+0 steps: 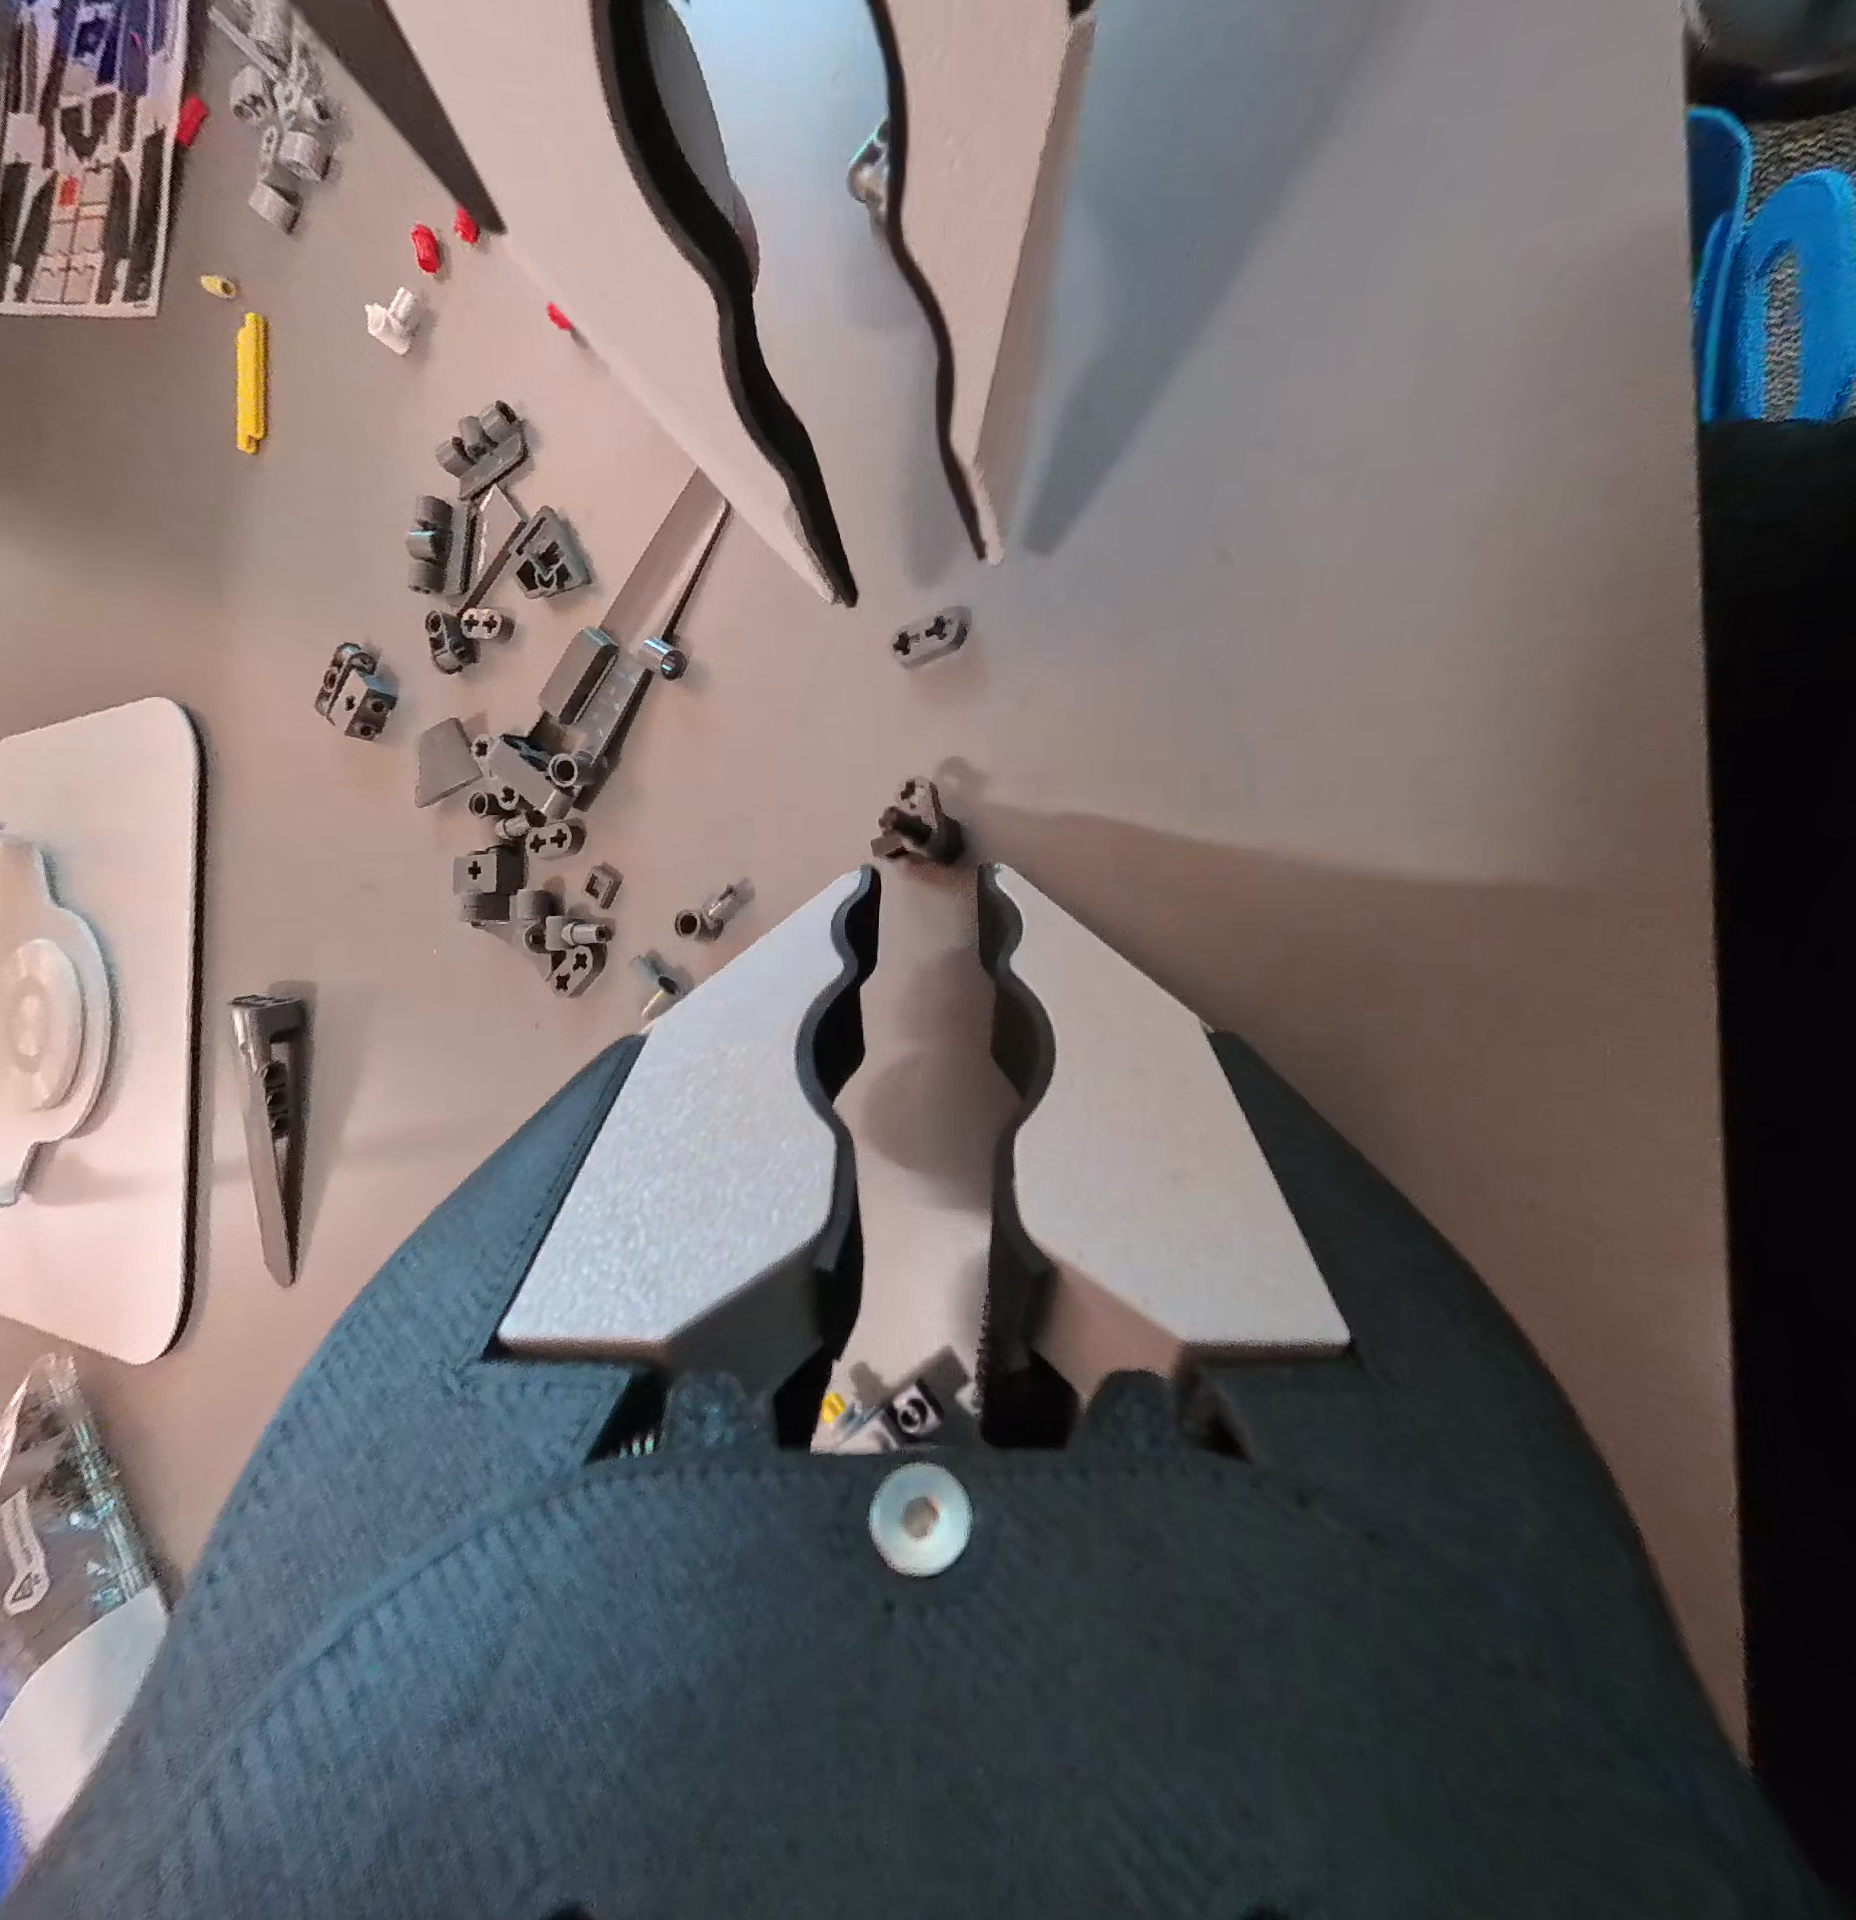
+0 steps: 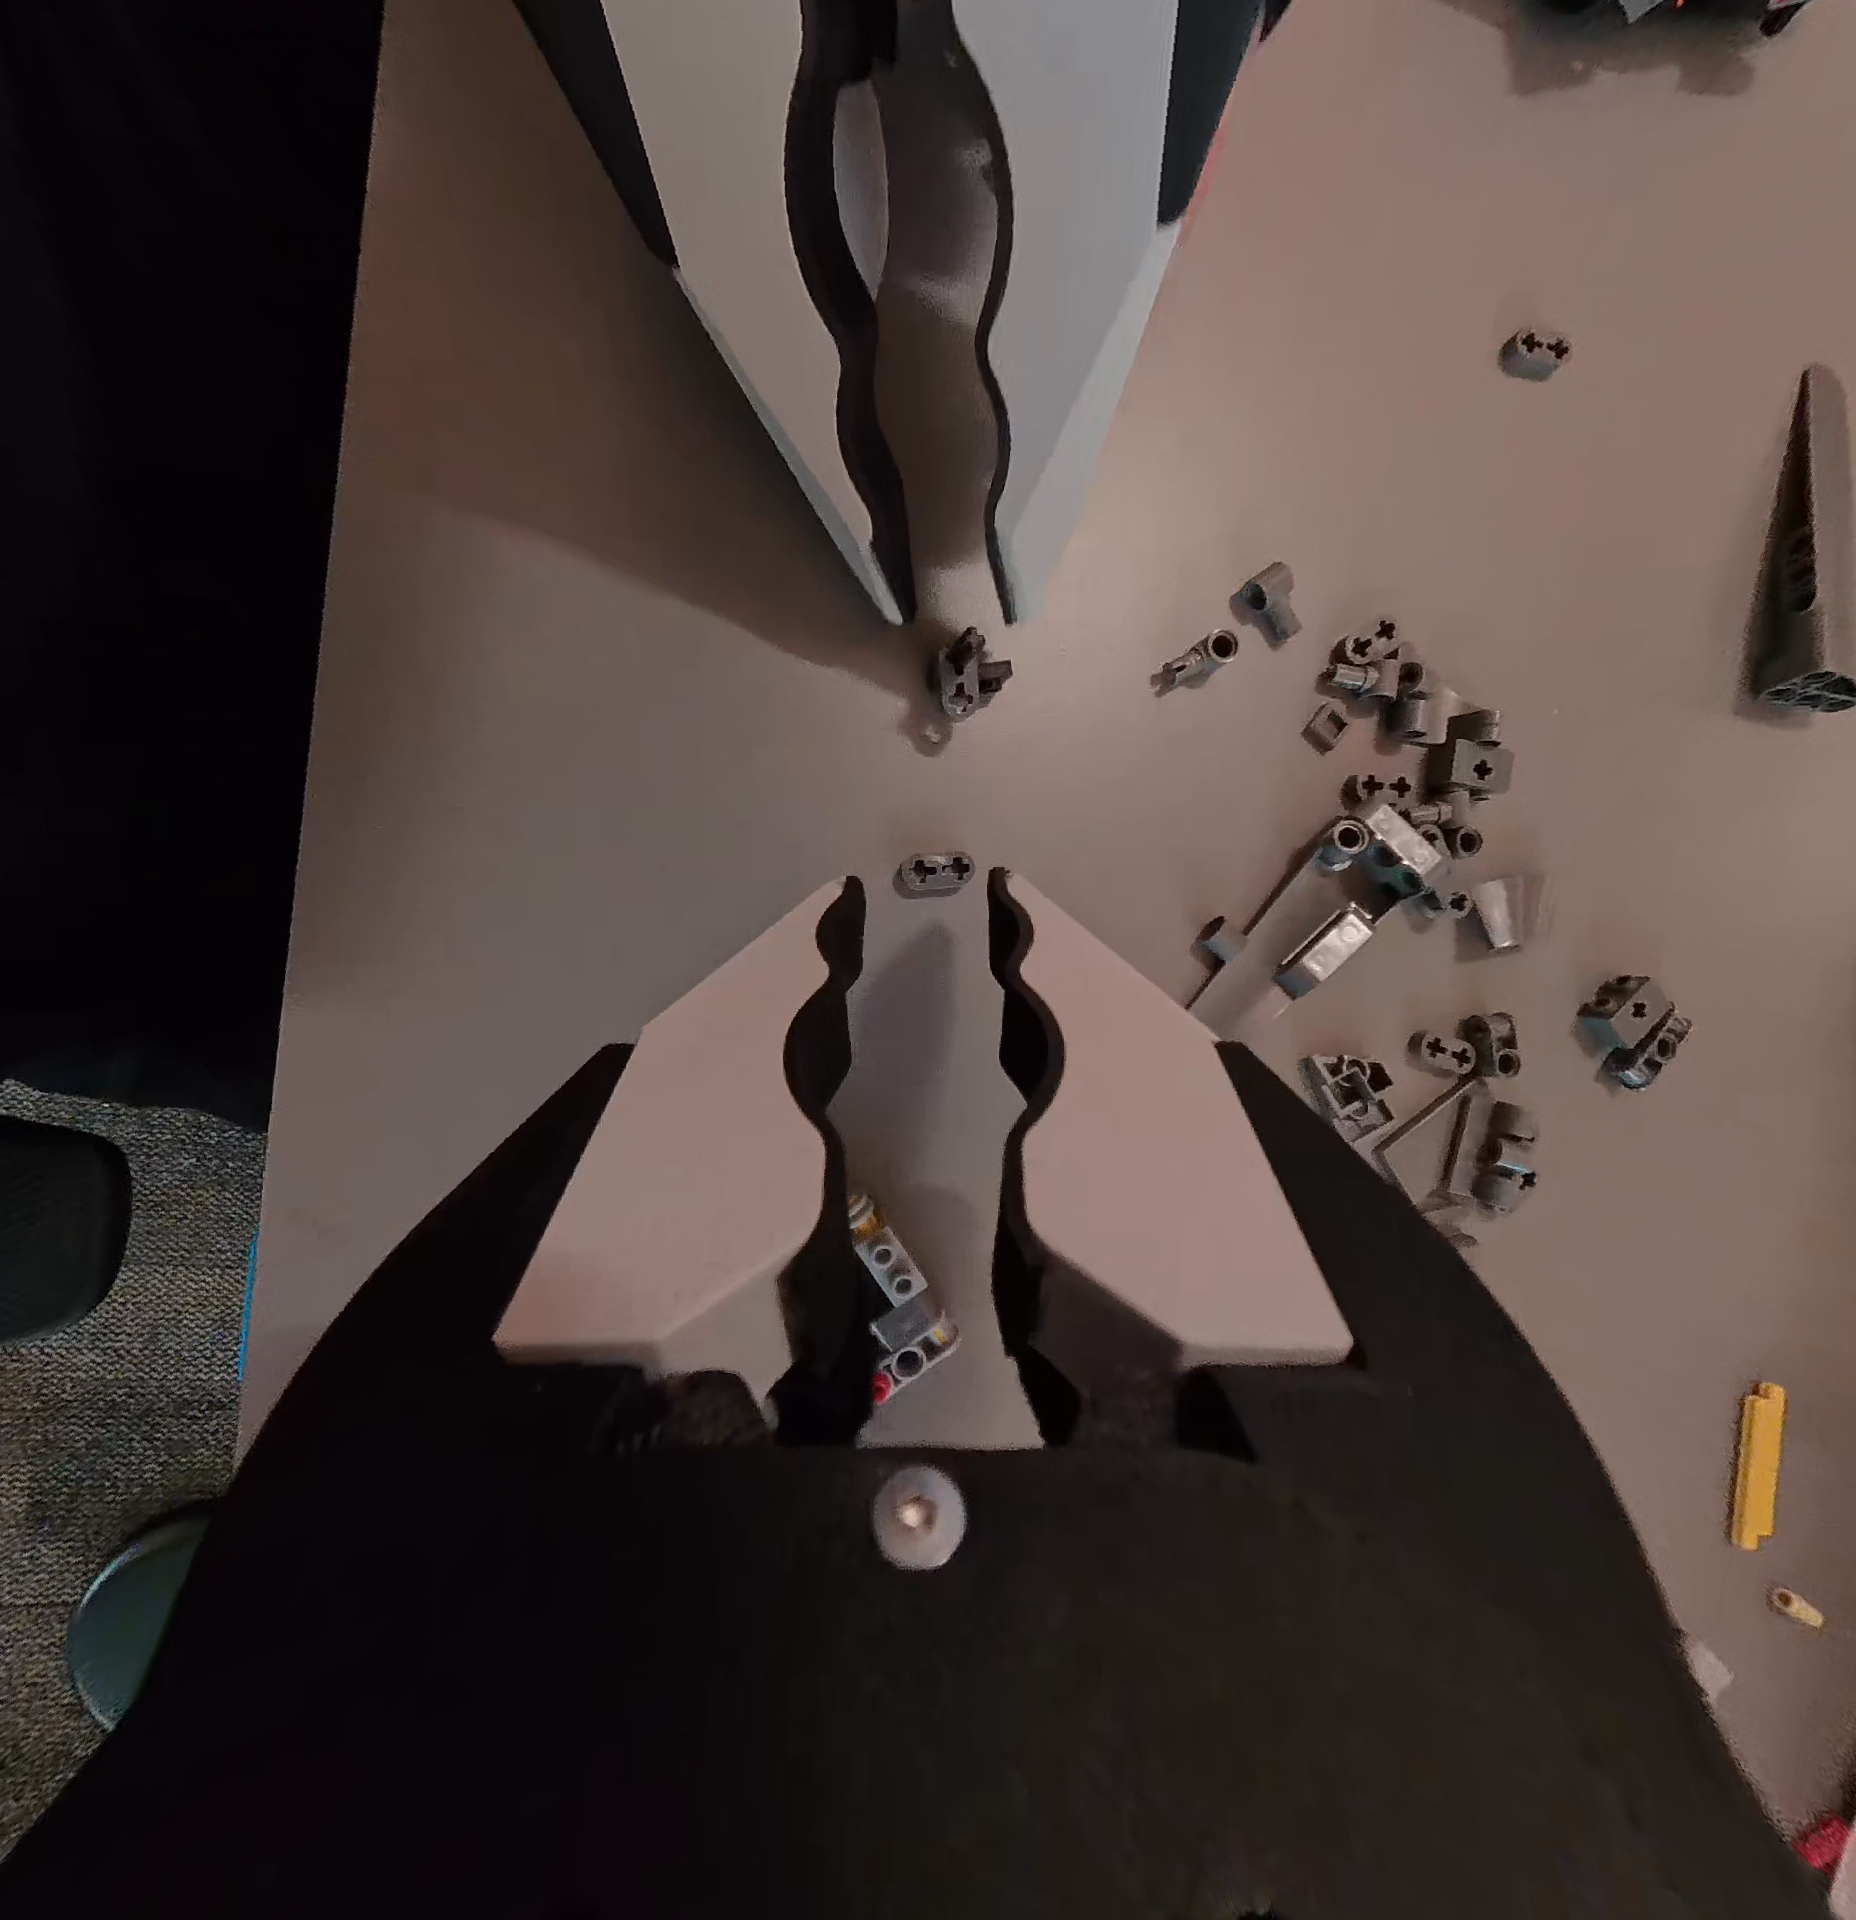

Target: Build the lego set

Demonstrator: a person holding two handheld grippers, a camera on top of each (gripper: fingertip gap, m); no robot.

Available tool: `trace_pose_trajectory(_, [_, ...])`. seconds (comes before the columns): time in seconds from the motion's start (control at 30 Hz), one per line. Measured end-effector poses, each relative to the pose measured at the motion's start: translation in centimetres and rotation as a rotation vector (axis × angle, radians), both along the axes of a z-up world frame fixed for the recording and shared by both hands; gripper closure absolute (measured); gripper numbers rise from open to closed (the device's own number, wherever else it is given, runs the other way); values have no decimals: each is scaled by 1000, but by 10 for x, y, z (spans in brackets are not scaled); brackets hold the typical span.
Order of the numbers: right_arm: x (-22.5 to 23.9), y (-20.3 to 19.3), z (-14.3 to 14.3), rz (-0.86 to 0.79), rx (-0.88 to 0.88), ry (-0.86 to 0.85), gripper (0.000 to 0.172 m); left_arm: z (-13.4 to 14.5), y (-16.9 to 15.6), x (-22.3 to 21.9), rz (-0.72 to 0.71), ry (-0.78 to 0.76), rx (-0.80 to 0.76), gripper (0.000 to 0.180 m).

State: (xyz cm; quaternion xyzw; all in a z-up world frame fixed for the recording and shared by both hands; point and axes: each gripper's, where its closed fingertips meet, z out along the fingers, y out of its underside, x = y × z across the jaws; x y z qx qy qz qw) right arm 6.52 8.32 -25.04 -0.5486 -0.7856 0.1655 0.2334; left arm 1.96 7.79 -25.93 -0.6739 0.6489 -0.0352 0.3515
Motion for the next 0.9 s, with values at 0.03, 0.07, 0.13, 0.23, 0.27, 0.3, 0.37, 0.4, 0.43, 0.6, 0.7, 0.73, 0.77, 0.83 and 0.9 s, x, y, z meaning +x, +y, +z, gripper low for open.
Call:
trace_pose_trajectory(0.03, [0, 0, -2, -5, -1, -3, 149, 0, 0, -3, 3, 9, 6, 163])
trace_pose_trajectory(0.07, [1, 1, -5, -10, -4, -12, 147, 1, -1, -5, 5, 17, 9, 163])
trace_pose_trajectory(0.13, [0, 2, -8, -8, -10, -15, 147, 5, -1, -9, 10, 3, 23, 164])
trace_pose_trajectory(0.23, [-3, 5, -11, -3, -32, -18, 148, 8, 0, -16, 28, -2, 32, 164])
trace_pose_trajectory(0.27, [-4, 5, -12, 3, -44, -20, 151, 9, 1, -20, 35, 1, 39, 164])
trace_pose_trajectory(0.3, [-5, 4, -13, 11, -55, -22, 153, 10, 1, -22, 39, 0, 39, 164])
trace_pose_trajectory(0.37, [-6, 3, -13, 23, -71, -24, 160, 16, 3, -28, 53, -12, 56, 164])
trace_pose_trajectory(0.4, [-6, 3, -13, 28, -74, -23, 160, 19, 4, -31, 58, -20, 66, 164])
trace_pose_trajectory(0.43, [-6, 3, -13, 30, -80, -21, 160, 23, 4, -34, 63, -29, 71, 164])
trace_pose_trajectory(0.6, [-8, 4, -4, 39, -79, 11, 160, 39, 10, -54, 121, -61, 120, 165])
trace_pose_trajectory(0.7, [-15, 3, 11, 66, -58, 52, 160, 49, 13, -67, 167, -92, 158, 166])
trace_pose_trajectory(0.73, [-18, 1, 16, 80, -57, 64, 160, 53, 16, -72, 184, -98, 171, 166])
trace_pose_trajectory(0.77, [-21, 0, 20, 95, -51, 70, 160, 57, 21, -79, 205, -97, 198, 166])
trace_pose_trajectory(0.83, [-26, 0, 27, 111, -29, 67, 160, 68, 32, -90, 237, -117, 244, 166])
trace_pose_trajectory(0.9, [-30, 1, 33, 123, -12, 69, 160, 80, 42, -97, 242, -152, 303, 167])
